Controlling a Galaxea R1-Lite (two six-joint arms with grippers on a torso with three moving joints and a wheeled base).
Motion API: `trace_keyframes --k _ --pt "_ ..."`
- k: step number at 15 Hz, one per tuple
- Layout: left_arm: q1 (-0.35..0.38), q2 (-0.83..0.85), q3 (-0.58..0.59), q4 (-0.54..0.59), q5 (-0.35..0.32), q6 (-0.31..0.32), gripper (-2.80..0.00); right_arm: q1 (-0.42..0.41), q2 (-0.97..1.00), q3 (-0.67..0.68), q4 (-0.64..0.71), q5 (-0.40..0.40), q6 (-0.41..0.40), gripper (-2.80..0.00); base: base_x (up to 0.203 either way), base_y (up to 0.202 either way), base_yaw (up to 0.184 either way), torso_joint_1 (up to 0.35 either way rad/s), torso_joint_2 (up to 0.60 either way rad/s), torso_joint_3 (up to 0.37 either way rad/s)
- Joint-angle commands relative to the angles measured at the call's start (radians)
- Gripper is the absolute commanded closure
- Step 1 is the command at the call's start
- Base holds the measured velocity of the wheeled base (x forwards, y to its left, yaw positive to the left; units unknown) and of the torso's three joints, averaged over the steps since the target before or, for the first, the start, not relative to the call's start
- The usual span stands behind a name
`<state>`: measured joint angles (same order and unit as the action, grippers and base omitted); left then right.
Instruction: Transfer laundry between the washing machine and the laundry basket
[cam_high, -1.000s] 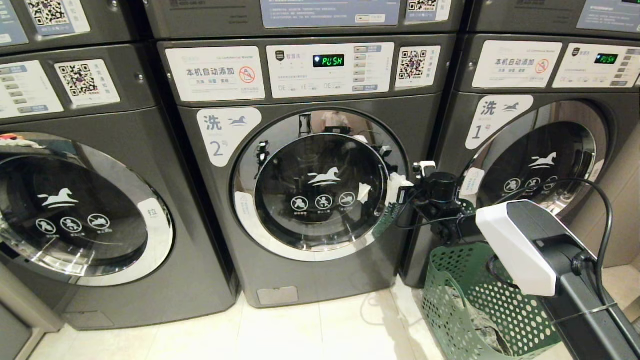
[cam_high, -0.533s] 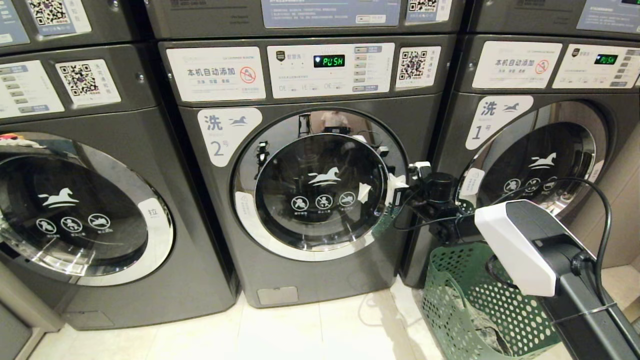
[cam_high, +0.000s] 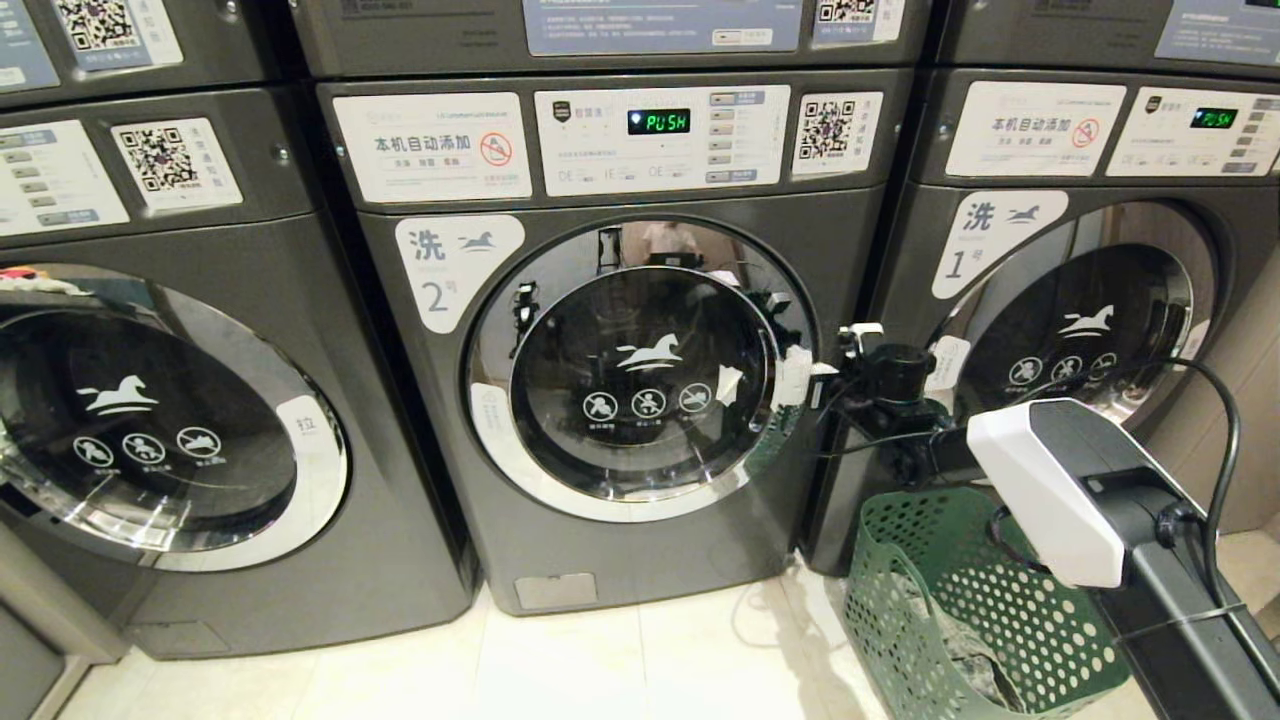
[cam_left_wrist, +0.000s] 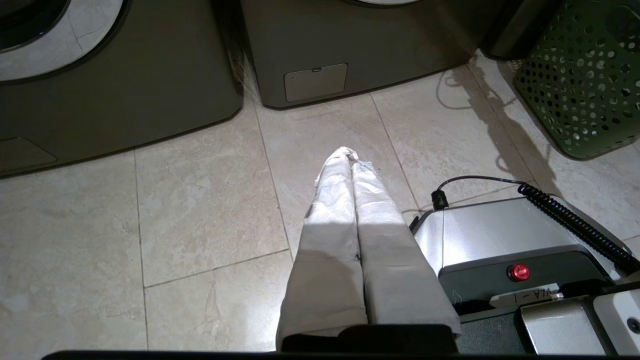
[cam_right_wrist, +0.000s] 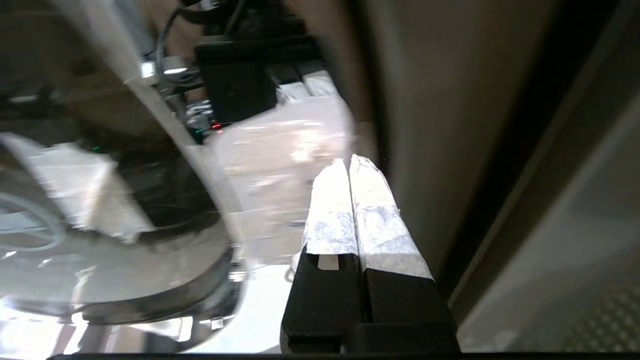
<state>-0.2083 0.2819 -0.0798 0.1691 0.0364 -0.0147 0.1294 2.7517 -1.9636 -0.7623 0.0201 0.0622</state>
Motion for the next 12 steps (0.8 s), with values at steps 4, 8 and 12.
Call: trace_keyframes --k 4,8,12 --pt "0.002 0.003 -0.002 0.009 0.0 0.0 0.0 0.007 0.001 0.003 -0.005 -0.005 -0.006 0.0 0.0 0.0 0.0 0.0 0.0 0.0" --pt "0.131 0.002 -0.002 0.025 -0.013 0.004 0.0 0.007 0.014 0.003 0.006 -0.003 -0.008 0.0 0.0 0.0 0.0 0.0 0.0 0.0" --pt "0.259 -0.009 -0.003 0.033 -0.015 0.011 0.0 0.007 0.013 0.003 0.015 -0.003 -0.008 0.0 0.0 0.0 0.0 0.0 0.0 0.0"
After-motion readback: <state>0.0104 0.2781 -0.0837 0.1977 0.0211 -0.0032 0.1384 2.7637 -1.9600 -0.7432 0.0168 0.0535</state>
